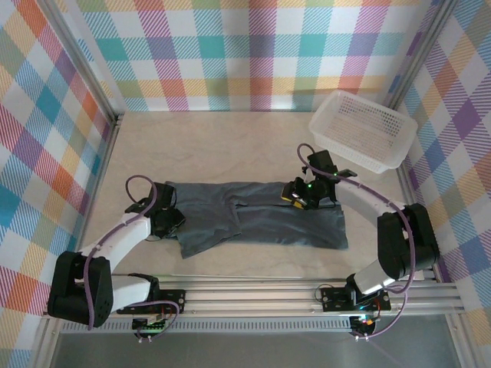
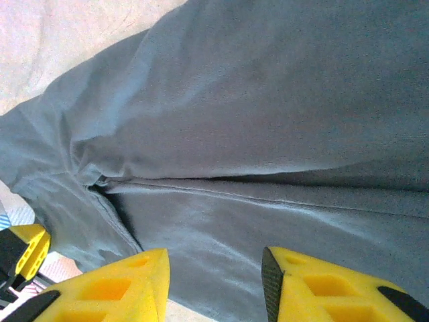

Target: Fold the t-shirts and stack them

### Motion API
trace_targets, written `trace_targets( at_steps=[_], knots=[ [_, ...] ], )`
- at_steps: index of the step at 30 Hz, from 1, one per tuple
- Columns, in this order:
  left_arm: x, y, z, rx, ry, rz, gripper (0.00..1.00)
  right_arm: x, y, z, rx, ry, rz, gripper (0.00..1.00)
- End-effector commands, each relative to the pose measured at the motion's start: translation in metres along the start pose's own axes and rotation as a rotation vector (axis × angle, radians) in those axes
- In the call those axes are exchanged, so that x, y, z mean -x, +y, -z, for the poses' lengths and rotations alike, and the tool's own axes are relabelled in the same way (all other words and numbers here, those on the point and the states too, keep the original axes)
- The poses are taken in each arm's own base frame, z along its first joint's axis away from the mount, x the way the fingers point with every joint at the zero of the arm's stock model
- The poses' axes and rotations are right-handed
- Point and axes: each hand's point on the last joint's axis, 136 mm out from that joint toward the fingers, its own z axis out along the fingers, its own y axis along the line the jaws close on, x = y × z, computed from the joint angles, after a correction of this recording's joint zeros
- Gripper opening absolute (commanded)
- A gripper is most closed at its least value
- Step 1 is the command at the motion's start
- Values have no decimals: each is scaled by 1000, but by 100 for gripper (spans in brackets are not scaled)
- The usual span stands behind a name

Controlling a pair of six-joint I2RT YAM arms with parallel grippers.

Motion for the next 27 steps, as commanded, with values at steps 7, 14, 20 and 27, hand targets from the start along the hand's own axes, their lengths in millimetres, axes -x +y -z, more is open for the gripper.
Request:
trace_targets(
  at_steps=[7, 14, 20, 27],
  knots=[
    [18, -1, -9, 22, -42, -25, 31, 4, 12, 5, 41, -13, 14, 42],
    [15, -5, -12, -3, -29, -25, 16, 5, 14, 7, 44, -15, 17, 42],
    [22, -14, 6, -44, -60, -8, 0, 5, 18, 9, 56, -16, 18, 42],
    [35, -19, 24, -35, -107, -17, 0, 7, 21, 15, 57, -30, 21, 42]
  ],
)
